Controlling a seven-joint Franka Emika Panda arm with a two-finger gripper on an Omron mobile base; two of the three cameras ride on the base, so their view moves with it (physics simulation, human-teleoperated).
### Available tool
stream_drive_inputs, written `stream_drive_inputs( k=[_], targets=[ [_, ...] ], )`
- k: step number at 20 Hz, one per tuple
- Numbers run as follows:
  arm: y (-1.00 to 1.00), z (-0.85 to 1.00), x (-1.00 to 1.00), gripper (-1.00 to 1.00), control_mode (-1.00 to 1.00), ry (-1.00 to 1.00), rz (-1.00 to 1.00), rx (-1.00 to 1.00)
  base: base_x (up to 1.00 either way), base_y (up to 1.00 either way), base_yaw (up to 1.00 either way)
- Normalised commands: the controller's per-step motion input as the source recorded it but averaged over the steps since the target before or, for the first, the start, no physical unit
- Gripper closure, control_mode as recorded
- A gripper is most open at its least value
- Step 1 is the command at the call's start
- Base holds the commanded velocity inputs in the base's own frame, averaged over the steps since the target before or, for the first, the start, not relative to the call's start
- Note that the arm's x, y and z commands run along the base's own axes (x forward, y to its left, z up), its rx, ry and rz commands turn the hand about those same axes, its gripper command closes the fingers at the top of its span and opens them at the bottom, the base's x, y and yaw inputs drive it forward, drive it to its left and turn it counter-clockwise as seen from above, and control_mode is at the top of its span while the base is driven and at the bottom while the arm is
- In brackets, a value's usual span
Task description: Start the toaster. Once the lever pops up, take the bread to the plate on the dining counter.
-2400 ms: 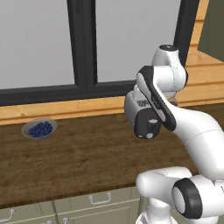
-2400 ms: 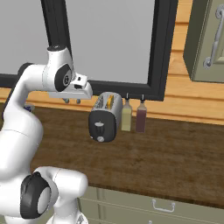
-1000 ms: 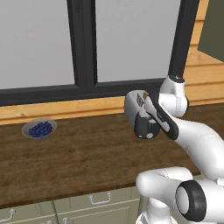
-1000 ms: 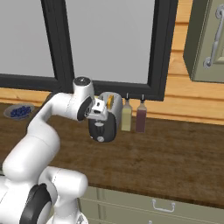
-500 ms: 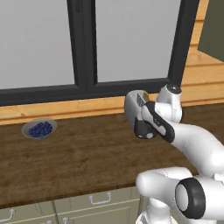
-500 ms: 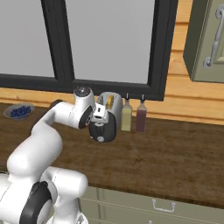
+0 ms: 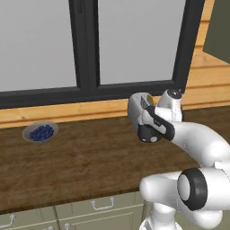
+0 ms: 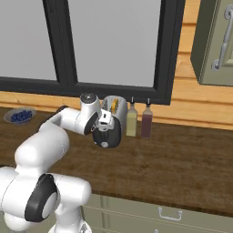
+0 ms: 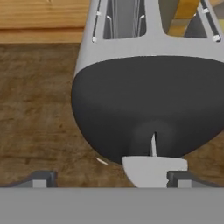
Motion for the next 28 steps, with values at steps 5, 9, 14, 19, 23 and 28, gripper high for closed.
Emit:
stream_drive_inputs(
  k=[5,9,14,19,23,28],
  targets=[
    [0.0,-0.46,0.04,-1.0,-1.0,0.0,0.0,0.0,0.0,0.0,0.0],
    [0.0,-0.57,0.0,-1.0,-1.0,0.0,0.0,0.0,0.0,0.0,0.0],
    [0.0,-0.86,-0.1,-1.0,-1.0,0.03,-0.01,0.0,0.0,0.0,0.0],
    [-0.05,-0.4,-0.2,-1.0,-1.0,0.0,-0.05,0.01,0.0,0.0,0.0],
    [-0.49,0.99,-1.0,-1.0,-1.0,-0.34,-0.13,0.02,0.0,0.0,0.0],
    [-0.28,1.0,-0.73,-1.0,-1.0,-0.24,-0.01,-0.01,0.0,0.0,0.0]
  ],
)
